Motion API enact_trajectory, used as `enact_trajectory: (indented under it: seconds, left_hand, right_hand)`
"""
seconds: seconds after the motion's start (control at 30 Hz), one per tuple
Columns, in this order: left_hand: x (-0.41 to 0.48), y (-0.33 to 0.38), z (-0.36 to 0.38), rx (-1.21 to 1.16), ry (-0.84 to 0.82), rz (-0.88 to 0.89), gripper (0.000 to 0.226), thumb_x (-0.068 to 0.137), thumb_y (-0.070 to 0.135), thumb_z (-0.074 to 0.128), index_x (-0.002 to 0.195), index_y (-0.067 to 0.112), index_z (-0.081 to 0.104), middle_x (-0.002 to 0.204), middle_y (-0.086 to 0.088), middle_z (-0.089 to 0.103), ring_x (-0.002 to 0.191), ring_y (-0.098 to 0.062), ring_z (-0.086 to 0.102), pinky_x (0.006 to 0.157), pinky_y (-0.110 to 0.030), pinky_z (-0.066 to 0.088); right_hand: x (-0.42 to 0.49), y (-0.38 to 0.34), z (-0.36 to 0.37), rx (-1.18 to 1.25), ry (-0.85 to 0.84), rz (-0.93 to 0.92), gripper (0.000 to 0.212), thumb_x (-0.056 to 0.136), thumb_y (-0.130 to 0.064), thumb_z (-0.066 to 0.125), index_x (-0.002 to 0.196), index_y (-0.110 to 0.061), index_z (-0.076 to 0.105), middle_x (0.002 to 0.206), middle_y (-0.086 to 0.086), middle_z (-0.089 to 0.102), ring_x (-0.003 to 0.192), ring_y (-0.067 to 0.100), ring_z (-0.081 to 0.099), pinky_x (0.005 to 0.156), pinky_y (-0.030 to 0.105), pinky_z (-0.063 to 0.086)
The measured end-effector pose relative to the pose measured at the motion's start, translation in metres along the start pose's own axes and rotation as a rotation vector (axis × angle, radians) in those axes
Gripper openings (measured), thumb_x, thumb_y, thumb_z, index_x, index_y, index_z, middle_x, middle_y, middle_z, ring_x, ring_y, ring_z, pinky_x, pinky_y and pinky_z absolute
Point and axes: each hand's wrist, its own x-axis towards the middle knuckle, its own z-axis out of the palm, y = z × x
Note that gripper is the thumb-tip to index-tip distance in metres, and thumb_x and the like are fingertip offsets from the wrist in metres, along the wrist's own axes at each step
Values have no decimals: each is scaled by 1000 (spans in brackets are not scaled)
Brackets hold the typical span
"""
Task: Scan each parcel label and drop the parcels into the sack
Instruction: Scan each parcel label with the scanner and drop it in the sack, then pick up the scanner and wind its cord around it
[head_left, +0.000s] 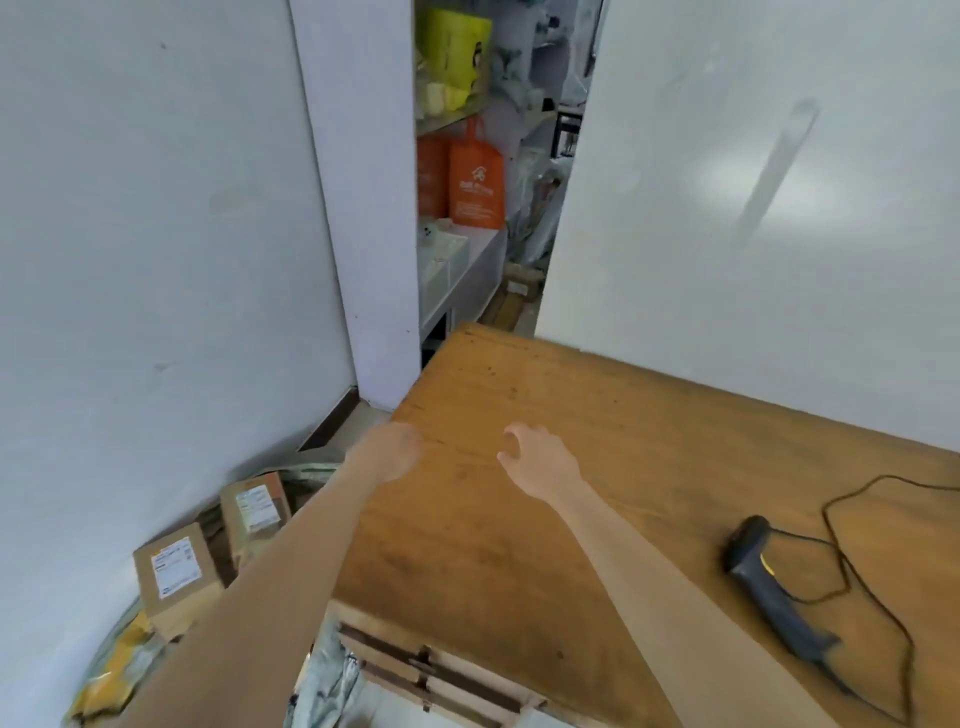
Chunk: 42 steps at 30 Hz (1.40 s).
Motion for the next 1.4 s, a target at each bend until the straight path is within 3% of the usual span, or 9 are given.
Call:
enact_trajectory:
  seconds: [0.07, 0.17, 0.3, 0.53, 0.87, 1.03, 1.23, 1.33, 1.4]
  left_hand:
    - [-6, 44, 26, 26, -11, 59, 25, 102, 21, 35, 100, 12, 59, 114, -8, 56, 111, -26, 53, 95, -33, 42]
    - [-16, 106, 64, 87, -35, 112, 35, 100, 31, 41, 128, 15, 54, 130, -5, 54, 118, -27, 51, 100, -41, 44]
    - [-24, 173, 111, 178, -112, 164, 42, 100, 35, 43, 139, 18, 46, 143, -6, 47, 126, -28, 48, 101, -42, 45]
    - [-27, 258, 152, 270, -208, 269, 42, 99, 35, 46, 140, 23, 44, 142, -5, 47, 119, -26, 52, 94, -38, 49]
    - [-4, 309, 190, 357, -277, 378, 49, 96, 36, 51, 143, 27, 40, 144, -6, 46, 123, -28, 50, 94, -37, 48]
    - [13, 320, 210, 376, -298, 424, 47, 95, 32, 52, 141, 29, 41, 141, -7, 48, 121, -29, 52, 96, -39, 47]
    - [30, 319, 248, 254, -379, 437, 57, 95, 30, 53, 147, 23, 30, 145, -10, 44, 123, -31, 51, 96, -42, 48]
    - [35, 319, 272, 93, -374, 309, 73, 92, 38, 58, 151, 16, 20, 142, -16, 46, 116, -34, 56, 94, -45, 50]
    - [39, 322, 289, 21, -366, 216, 84, 90, 44, 60, 153, 14, 13, 147, -17, 39, 124, -35, 50, 98, -45, 47]
  right_hand:
    - [-23, 44, -21, -14, 1, 61, 46, 98, -38, 45, 142, -27, 38, 143, 11, 40, 107, 30, 59, 88, 43, 54]
    - [-57, 105, -43, -22, 29, 125, 47, 98, -37, 45, 143, -24, 37, 146, 13, 38, 109, 33, 59, 90, 45, 53]
    - [-97, 175, -57, 20, 65, 189, 45, 98, -36, 45, 141, -23, 38, 140, 13, 42, 116, 35, 52, 92, 48, 51]
    - [-139, 255, -74, 68, 119, 359, 40, 96, -35, 48, 134, -23, 42, 130, 10, 48, 118, 32, 50, 93, 49, 49]
    - [-159, 311, -83, 99, 179, 493, 41, 93, -31, 50, 131, -17, 46, 124, 13, 52, 105, 33, 56, 85, 45, 53]
    - [-165, 330, -74, 148, 173, 542, 42, 95, -28, 49, 136, -20, 43, 125, 13, 51, 88, 30, 59, 64, 34, 45]
    - [-173, 353, -56, 174, 147, 648, 40, 95, -29, 49, 133, -21, 46, 128, 11, 50, 101, 29, 58, 76, 35, 47]
    - [-172, 368, -47, 164, 131, 667, 40, 95, -30, 50, 133, -21, 46, 130, 10, 49, 99, 29, 58, 73, 34, 46]
    - [-169, 382, -44, 161, 113, 668, 39, 95, -32, 50, 133, -22, 47, 131, 10, 48, 102, 29, 58, 77, 37, 49]
